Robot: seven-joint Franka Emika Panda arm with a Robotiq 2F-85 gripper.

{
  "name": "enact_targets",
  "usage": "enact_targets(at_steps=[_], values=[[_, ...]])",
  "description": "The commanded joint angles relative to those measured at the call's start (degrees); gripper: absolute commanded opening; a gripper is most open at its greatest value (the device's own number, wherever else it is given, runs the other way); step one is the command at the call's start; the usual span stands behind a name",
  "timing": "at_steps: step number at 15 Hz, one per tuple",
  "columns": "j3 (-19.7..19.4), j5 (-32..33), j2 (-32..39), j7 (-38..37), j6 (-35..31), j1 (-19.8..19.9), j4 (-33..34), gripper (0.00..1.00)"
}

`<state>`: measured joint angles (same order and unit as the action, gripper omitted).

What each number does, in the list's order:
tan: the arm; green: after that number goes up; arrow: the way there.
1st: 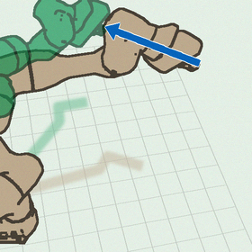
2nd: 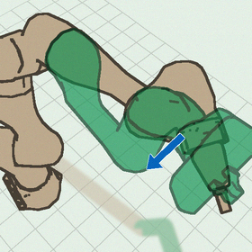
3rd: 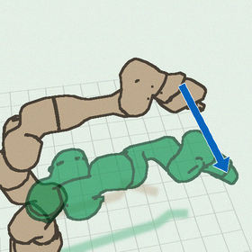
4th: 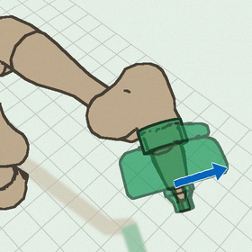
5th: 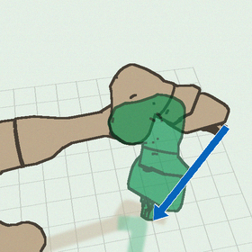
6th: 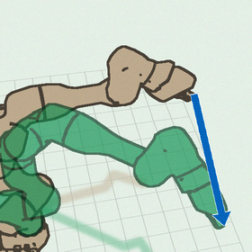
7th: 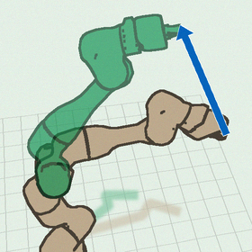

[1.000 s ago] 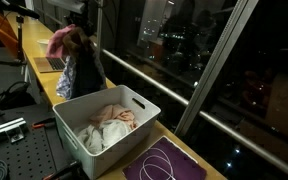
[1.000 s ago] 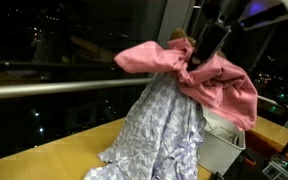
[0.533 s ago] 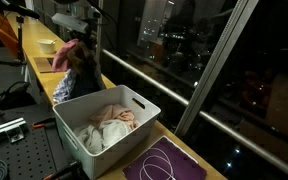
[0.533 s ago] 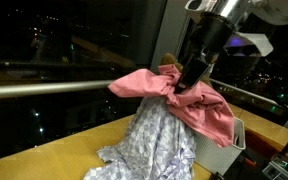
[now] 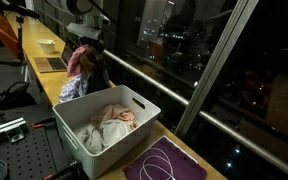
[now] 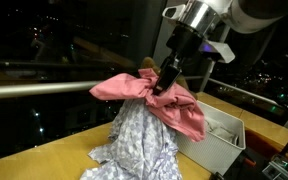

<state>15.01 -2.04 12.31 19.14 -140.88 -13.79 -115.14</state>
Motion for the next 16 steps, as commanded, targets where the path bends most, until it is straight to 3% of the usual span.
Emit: enact_targets(at_steps=[1,5,6,7,13,16], values=[[0.53,-0.33,4.26,1.77,-0.84,1.01,2.71,0.08],[1.42,-2.37,6.37,2.55,-1.27,2.06,2.61,0.08],[1.75,-2.74,6.13,3.09,-1.12,2.33,2.43,0.54],[1.94,-3.02,6.03,3.36,-0.95,2.53,2.32,0.56],[2.02,-7.17,-2.68,6.69,2.32,5.83,-3.47,0.98],[-0.17,-10.97,-10.05,9.87,3.58,8.95,-9.30,1.00]])
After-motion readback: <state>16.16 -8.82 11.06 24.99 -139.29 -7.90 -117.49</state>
